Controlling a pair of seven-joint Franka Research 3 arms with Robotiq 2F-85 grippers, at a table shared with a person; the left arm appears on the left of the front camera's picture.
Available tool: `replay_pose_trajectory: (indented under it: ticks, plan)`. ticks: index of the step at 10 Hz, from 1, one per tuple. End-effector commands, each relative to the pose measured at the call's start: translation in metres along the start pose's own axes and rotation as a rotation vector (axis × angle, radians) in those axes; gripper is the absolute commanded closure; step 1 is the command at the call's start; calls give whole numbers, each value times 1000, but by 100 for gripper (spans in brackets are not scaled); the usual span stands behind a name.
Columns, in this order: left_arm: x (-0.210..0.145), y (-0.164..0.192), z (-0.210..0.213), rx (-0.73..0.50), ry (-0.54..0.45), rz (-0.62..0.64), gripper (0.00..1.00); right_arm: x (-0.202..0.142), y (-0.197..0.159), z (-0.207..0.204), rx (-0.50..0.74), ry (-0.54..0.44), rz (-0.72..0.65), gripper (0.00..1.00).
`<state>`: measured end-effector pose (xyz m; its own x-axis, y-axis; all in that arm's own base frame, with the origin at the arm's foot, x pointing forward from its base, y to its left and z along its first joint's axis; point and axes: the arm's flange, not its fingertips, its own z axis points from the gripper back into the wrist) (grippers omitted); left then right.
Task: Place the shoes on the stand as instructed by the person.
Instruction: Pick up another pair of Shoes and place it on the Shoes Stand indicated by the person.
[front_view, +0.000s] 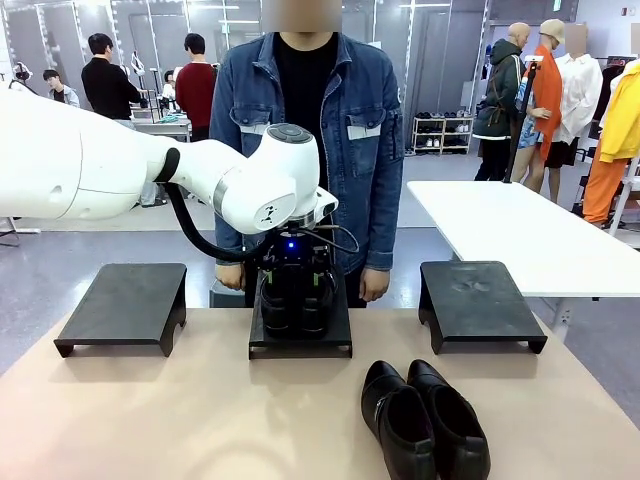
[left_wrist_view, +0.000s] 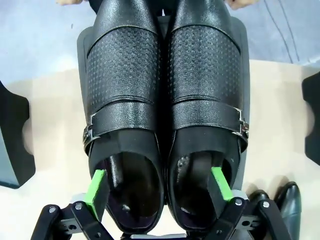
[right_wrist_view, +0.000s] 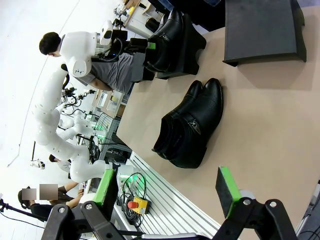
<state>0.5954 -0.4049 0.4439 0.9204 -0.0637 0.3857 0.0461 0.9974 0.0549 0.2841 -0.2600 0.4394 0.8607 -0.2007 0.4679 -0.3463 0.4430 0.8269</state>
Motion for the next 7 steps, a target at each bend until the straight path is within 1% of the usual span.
replay_pose_trajectory:
  ticks: [1,5,6,7]
  plan:
    - [2,0,0,-2,-16,1,0,0,1,1,9,-10,7,0]
    - [2,0,0,-2,-16,1,0,0,1,1,9,-10,7,0]
    - [0,0,0,-1,-1,0,0,0,1,1,9,-10,7,0]
    - [8,16,19,-72,40,16,0,0,1,1,9,-10,7,0]
